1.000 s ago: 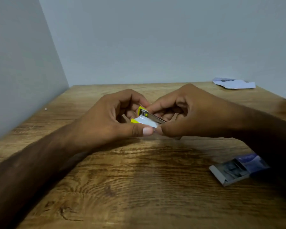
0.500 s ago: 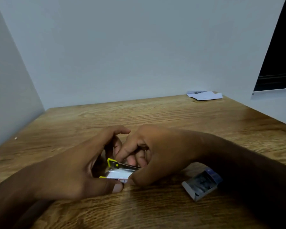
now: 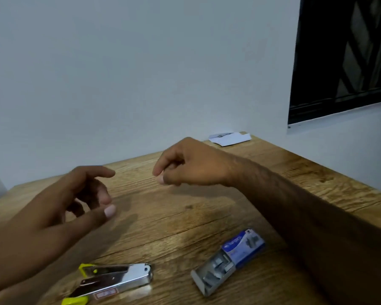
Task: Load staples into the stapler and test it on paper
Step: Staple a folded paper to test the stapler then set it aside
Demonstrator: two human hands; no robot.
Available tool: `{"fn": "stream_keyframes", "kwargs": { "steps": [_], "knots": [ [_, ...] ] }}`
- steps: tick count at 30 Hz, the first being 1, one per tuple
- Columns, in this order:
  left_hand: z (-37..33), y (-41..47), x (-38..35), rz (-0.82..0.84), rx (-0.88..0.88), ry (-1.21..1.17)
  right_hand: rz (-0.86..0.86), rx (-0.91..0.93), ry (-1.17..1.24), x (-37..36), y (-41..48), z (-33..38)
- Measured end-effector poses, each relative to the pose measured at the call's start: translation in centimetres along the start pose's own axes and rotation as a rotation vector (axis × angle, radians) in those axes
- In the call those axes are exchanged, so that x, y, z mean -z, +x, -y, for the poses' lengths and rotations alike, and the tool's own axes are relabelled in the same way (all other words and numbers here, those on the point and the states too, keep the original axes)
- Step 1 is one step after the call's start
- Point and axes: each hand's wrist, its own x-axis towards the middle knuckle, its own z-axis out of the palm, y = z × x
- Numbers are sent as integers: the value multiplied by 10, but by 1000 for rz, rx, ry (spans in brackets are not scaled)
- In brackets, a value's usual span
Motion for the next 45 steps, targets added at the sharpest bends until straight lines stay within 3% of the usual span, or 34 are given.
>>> {"fn": "stream_keyframes", "kwargs": {
  "steps": [4,8,14,28,36,41,45],
  "knots": [
    [-53,51,-26,109,-208,220,-331,-129,-158,35,7,-33],
    [-94,110,-78,276,-162,315,-460,-276,-408,57,6,-65],
    [-109,195,-153,353,-83,375,-367,-489,-634,75,0,-107],
    [-90,267,-229,462,-26,377,-268,-575,-546,76,7,-150],
    [-79,252,-215,369,-39,366,-157,-613,-580,79,8,-142],
    [-79,228,-183,387,-42,301,-226,-496,-400,85,7,-129],
    [-72,193,-149,407,9,244,-106,-423,-315,79,11,-108]
  ]
}}
